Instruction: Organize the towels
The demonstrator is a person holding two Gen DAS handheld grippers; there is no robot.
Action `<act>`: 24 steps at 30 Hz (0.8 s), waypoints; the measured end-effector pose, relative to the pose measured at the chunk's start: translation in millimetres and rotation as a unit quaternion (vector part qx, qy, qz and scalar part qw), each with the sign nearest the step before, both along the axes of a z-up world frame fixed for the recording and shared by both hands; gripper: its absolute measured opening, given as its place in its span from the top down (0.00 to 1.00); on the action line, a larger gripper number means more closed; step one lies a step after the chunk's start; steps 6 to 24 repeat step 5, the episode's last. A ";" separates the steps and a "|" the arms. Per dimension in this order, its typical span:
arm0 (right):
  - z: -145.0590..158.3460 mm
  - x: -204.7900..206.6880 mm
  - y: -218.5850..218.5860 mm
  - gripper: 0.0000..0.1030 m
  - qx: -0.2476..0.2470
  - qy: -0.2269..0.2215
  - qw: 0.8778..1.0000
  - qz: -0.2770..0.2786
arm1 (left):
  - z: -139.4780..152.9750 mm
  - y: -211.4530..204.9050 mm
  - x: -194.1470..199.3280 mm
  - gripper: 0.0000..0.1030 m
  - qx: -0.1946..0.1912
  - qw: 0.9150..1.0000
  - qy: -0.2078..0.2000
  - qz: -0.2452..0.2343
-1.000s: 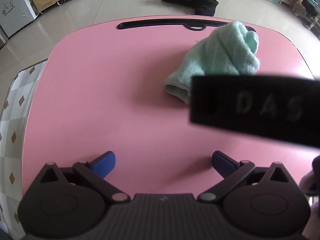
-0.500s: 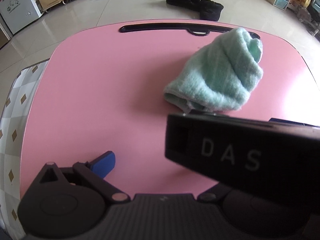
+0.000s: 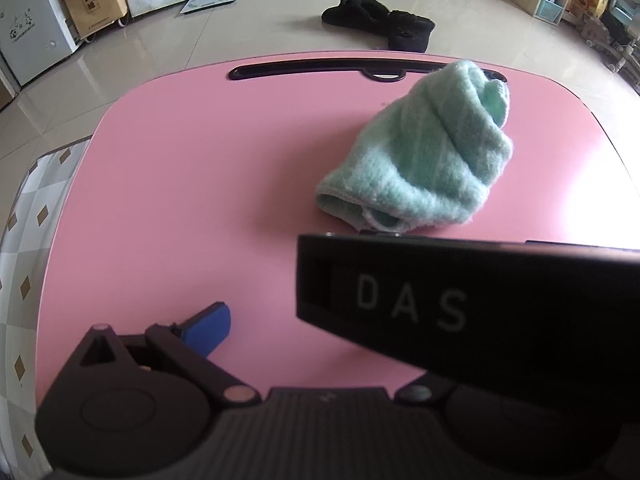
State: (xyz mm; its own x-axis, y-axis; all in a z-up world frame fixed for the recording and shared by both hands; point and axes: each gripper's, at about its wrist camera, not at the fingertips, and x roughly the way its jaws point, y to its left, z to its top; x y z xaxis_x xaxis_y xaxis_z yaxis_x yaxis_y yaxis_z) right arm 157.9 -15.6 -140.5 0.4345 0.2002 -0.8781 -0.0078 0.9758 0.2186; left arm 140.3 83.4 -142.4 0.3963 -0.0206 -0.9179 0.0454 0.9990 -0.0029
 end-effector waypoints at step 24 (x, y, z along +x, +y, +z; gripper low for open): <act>0.8 -0.3 -0.9 0.02 0.002 -0.001 1.000 -0.003 | 1.0 -0.5 -1.4 0.00 0.000 1.000 -0.004 -0.008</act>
